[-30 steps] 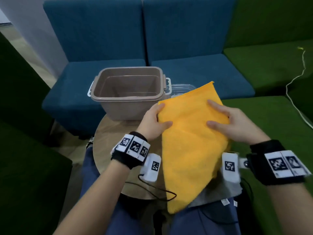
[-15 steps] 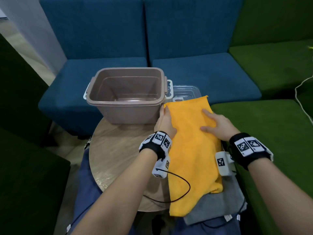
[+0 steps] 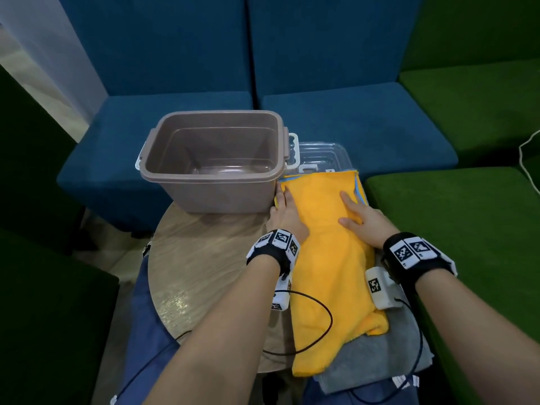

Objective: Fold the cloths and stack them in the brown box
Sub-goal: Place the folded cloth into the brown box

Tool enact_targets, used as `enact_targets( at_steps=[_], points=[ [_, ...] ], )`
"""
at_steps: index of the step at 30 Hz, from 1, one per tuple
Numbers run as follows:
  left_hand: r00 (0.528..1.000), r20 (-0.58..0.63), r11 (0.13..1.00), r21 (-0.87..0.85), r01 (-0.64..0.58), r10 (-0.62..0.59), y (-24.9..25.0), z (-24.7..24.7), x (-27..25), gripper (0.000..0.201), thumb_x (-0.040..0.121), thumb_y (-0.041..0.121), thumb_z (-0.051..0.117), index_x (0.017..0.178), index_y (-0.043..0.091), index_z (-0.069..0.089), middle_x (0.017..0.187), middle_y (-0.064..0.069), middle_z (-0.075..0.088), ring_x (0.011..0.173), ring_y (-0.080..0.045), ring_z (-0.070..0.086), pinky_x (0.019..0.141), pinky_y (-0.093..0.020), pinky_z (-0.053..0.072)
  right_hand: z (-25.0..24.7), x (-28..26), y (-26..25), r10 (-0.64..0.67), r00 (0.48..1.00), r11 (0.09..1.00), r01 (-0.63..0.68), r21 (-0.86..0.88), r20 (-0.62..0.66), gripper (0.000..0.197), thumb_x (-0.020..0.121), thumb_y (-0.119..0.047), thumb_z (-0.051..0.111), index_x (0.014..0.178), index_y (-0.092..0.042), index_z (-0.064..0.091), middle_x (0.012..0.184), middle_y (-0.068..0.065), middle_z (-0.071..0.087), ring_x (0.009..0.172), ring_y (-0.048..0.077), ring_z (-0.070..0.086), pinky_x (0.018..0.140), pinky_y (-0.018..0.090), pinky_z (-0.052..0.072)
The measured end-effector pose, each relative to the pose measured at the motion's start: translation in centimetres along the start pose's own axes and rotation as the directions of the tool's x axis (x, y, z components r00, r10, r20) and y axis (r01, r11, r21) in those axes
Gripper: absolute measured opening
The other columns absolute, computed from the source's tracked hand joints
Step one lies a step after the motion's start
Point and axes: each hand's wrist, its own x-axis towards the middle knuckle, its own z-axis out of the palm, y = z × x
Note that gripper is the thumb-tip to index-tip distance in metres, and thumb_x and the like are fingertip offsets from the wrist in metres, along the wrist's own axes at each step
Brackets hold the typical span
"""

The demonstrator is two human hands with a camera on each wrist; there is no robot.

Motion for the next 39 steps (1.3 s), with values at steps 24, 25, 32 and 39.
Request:
enact_targets(
  at_steps=[24,25,32,39],
  points=[
    [0.942,0.078,0.528,-0.841,-0.115,0.328,-6.1,2.4,-15.4,0.06,0.093,0.001,0.058,0.14,0.031,0.035,0.141,0.008,0.045,0.128,-0.008,0.049,0.105,-0.035,0.045,-0.7,-16.8,0.1,-0.016,0.981,0.667,0.155,0.729,-0.193,0.051,0.07,-0.032,0.071,0.12,-0.026,0.06,0.102,-0.006,0.072,0.09,0.008,0.068,0.075,0.023,0.057],
    [0.945,0.089,0.541,-0.835,-0.101,0.314,-6.0,2.5,-15.4,0.053,0.095,0.002,0.055,0.136,0.031,0.041,0.141,0.002,0.047,0.128,-0.014,0.05,0.105,-0.039,0.046,-0.9,-17.0,0.2,0.017,0.974,0.649,0.161,0.743,-0.226,0.05,0.07,-0.034,0.071,0.118,-0.025,0.061,0.093,-0.005,0.072,0.085,0.008,0.068,0.071,0.022,0.057],
    [0.947,0.149,0.658,-0.749,-0.08,0.285,-6.4,4.4,-15.8,0.043,0.097,0.006,0.052,0.125,0.038,0.048,0.144,-0.007,0.044,0.126,-0.022,0.051,0.104,-0.043,0.046,1.1,-18.4,2.2,0.003,0.995,0.806,-0.061,0.588,0.098,0.057,0.088,-0.007,0.065,0.133,-0.036,0.046,0.125,0.004,0.059,0.103,0.017,0.067,0.076,0.03,0.059],
    [0.95,0.1,0.81,-0.554,-0.193,0.295,-7.0,3.2,-15.4,0.05,0.086,0.014,0.069,0.131,0.023,0.051,0.128,0.0,0.042,0.099,-0.019,0.055,0.083,-0.021,0.049,-0.3,-18.0,1.6,0.103,0.984,0.994,-0.105,0.005,0.144,0.051,0.088,-0.023,0.07,0.13,-0.031,0.04,0.098,-0.003,0.053,0.072,0.011,0.058,0.059,0.019,0.044]
  ],
)
